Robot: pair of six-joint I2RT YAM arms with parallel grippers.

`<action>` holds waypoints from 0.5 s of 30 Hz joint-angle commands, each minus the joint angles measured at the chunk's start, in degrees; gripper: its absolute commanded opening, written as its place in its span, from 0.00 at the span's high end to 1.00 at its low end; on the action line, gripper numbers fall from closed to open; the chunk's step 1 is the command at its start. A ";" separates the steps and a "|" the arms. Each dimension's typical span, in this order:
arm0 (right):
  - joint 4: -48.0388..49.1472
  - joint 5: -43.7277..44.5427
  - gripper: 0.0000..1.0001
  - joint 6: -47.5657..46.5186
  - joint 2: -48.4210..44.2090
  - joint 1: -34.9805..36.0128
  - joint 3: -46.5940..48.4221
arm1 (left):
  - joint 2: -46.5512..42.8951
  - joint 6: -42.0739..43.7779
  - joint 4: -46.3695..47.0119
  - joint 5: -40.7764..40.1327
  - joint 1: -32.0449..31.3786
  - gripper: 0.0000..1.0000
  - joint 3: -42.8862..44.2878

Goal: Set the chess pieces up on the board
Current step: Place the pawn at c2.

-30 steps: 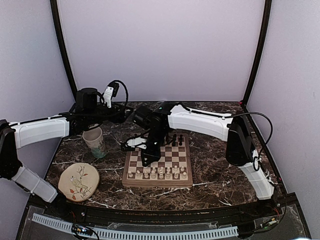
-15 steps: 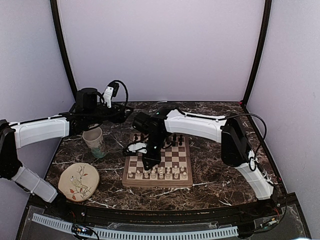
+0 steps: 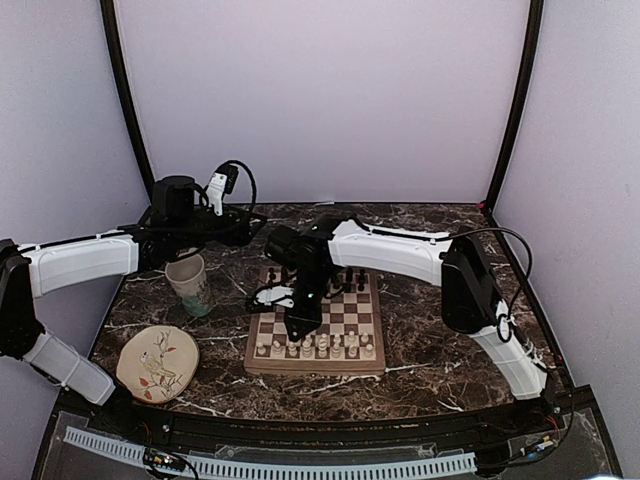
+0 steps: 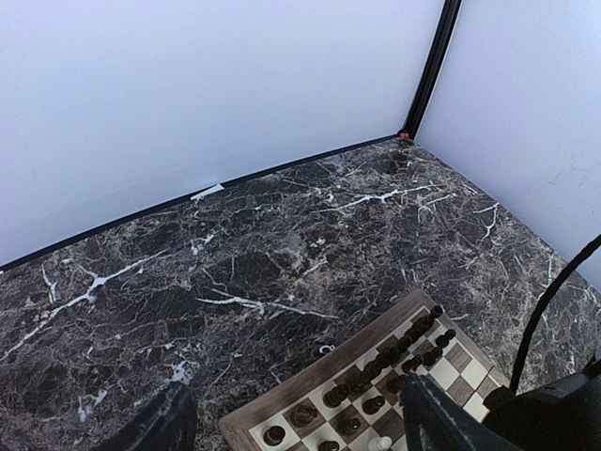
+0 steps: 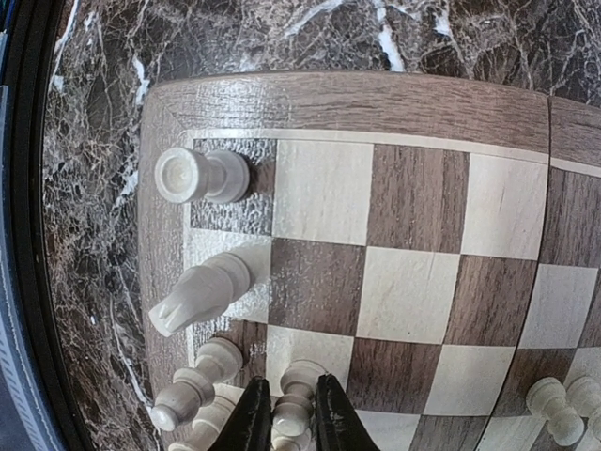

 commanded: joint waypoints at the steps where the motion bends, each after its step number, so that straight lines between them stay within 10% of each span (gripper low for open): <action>1: 0.42 0.62 0.80 0.34 1.02 0.24 0.90 | -1.56 0.57 0.03 -0.13 0.13 0.23 1.12; 15: -1.29 -2.63 0.72 0.24 -6.28 -4.08 1.29 | -0.25 1.39 -2.35 -1.33 0.16 0.29 2.50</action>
